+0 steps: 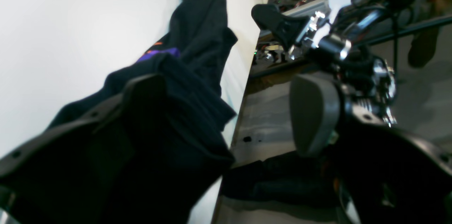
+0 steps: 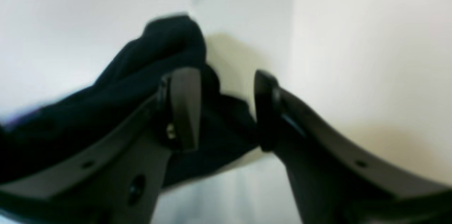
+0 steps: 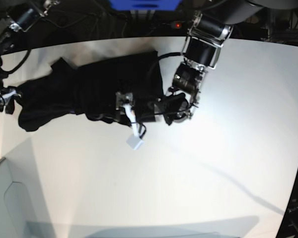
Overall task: Fold the T-shirt properly
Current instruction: 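Lay the strip end over the middle of the strip with the left gripper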
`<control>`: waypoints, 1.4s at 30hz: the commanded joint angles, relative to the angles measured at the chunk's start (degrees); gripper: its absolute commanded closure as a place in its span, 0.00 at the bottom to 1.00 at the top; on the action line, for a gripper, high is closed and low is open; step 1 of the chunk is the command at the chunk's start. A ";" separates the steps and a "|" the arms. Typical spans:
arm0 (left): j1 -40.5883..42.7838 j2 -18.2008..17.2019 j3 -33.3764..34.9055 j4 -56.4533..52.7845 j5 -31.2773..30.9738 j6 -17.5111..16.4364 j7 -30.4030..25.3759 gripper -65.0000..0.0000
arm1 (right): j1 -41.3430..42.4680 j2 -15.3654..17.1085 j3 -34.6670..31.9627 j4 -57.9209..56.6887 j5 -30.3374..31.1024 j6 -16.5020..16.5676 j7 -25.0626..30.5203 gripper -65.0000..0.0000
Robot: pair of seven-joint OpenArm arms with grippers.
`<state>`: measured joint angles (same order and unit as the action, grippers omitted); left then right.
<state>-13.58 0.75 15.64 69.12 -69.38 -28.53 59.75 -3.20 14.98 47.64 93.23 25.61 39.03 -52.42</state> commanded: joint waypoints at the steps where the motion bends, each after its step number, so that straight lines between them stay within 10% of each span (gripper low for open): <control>1: -0.26 -0.18 -0.12 1.43 -1.43 -0.43 -0.19 0.19 | 0.34 2.03 -0.47 -0.18 0.72 0.97 0.95 0.55; 7: 2.11 -3.08 -0.21 3.98 -1.34 -0.43 -0.71 0.19 | 0.96 6.69 -1.18 -7.91 0.72 0.97 -0.54 0.31; 18: 3.69 -4.14 -0.30 4.06 -1.16 -0.43 -0.71 0.19 | 8.78 12.40 -1.18 -31.65 8.02 0.97 -12.41 0.29; 42: 3.78 -5.28 -0.21 3.62 -0.90 -0.43 -0.80 0.19 | 11.86 11.70 2.25 -32.09 17.60 0.97 -20.32 0.04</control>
<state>-8.78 -4.91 15.46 71.99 -68.86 -28.51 59.66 7.99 25.39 49.71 60.36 41.80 39.35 -73.12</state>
